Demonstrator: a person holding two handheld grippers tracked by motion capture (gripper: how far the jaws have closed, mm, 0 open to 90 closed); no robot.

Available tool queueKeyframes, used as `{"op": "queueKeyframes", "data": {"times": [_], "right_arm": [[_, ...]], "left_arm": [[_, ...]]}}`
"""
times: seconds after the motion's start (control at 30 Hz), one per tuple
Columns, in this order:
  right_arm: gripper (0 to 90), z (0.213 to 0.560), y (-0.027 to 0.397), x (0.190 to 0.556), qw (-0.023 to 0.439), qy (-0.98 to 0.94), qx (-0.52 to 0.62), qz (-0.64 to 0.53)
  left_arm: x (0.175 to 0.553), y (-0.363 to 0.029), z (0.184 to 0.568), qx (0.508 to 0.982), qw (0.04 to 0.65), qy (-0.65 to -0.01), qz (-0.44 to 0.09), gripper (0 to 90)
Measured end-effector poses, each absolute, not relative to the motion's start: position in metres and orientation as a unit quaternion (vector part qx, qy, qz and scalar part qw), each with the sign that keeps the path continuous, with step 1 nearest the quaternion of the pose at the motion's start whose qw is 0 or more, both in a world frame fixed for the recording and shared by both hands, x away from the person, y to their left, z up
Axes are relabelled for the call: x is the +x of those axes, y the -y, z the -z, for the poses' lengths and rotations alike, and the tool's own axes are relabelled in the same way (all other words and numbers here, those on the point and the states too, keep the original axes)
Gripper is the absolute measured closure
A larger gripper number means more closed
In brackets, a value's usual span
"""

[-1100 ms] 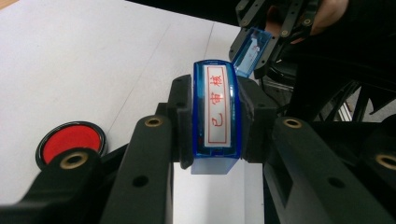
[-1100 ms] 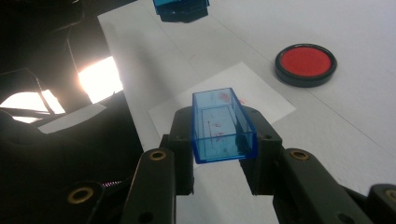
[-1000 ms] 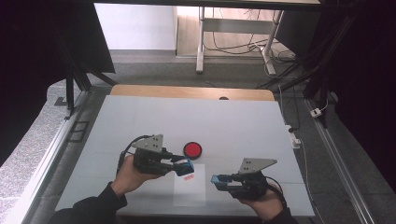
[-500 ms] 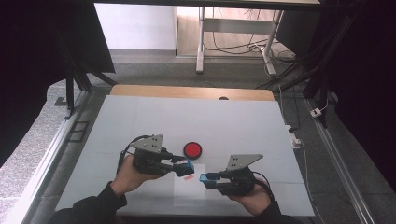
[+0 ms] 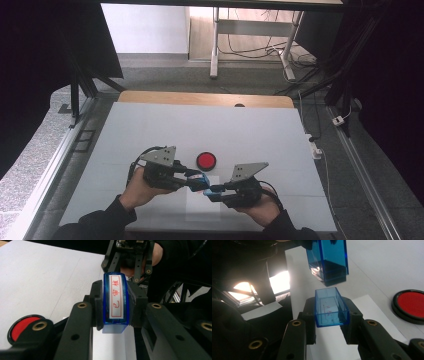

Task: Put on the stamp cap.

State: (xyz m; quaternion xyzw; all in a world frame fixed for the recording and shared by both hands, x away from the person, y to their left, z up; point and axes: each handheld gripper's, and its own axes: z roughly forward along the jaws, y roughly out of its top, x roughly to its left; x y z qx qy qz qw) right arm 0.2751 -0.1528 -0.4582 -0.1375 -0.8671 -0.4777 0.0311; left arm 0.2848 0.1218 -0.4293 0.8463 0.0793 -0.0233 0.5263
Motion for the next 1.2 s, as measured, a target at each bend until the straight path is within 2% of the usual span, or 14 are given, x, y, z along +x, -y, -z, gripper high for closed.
{"op": "queueKeyframes", "data": {"times": [0.67, 1.2], "right_arm": [[68.3, 0.461, 0.137, 0.277, 0.054, 0.867, -0.102, 0.485], [68.4, 0.460, 0.137, 0.277, 0.066, 0.863, -0.090, 0.493]], "left_arm": [[0.280, -0.118, 0.429, 0.842, 0.538, -0.026, 0.023, 70.0], [0.281, -0.117, 0.432, 0.839, 0.542, -0.015, 0.038, 70.0]]}}
